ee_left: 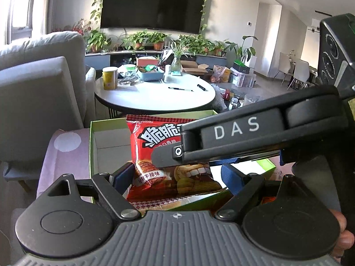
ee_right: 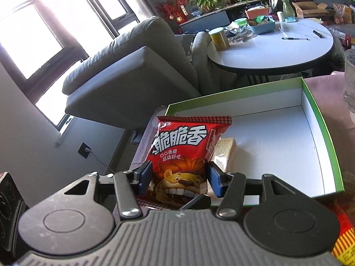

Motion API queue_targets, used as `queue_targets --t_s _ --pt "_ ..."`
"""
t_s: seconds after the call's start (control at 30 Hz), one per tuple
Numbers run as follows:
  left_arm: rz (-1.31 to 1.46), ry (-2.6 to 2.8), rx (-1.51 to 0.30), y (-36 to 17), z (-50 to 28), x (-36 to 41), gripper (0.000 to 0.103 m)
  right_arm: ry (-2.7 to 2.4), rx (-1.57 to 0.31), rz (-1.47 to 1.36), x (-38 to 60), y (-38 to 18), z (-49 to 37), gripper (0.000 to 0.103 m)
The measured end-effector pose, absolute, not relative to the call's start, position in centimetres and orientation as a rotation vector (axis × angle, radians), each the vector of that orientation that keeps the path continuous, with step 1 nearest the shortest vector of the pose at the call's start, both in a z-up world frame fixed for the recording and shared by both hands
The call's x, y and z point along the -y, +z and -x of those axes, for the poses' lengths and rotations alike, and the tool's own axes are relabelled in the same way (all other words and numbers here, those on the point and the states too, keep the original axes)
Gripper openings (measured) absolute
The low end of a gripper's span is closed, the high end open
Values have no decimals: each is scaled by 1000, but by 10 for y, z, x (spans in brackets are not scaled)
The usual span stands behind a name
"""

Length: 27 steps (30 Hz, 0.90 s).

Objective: Organize snacks
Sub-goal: 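Lower the red snack bag into the box beside the bread and release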

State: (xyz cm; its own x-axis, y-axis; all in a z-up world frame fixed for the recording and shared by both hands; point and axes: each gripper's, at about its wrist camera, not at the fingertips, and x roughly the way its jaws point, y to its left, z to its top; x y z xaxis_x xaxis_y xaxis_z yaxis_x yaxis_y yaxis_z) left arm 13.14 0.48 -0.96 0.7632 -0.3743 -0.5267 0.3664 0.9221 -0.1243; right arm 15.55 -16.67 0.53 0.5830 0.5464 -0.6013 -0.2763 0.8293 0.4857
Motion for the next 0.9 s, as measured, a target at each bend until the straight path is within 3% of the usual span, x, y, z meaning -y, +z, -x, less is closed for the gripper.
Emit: queue_targets --t_s 0.9 --pt "13 -342 -694 -49 -165 -8 83 463 -958 -395 158 -42 -196 80"
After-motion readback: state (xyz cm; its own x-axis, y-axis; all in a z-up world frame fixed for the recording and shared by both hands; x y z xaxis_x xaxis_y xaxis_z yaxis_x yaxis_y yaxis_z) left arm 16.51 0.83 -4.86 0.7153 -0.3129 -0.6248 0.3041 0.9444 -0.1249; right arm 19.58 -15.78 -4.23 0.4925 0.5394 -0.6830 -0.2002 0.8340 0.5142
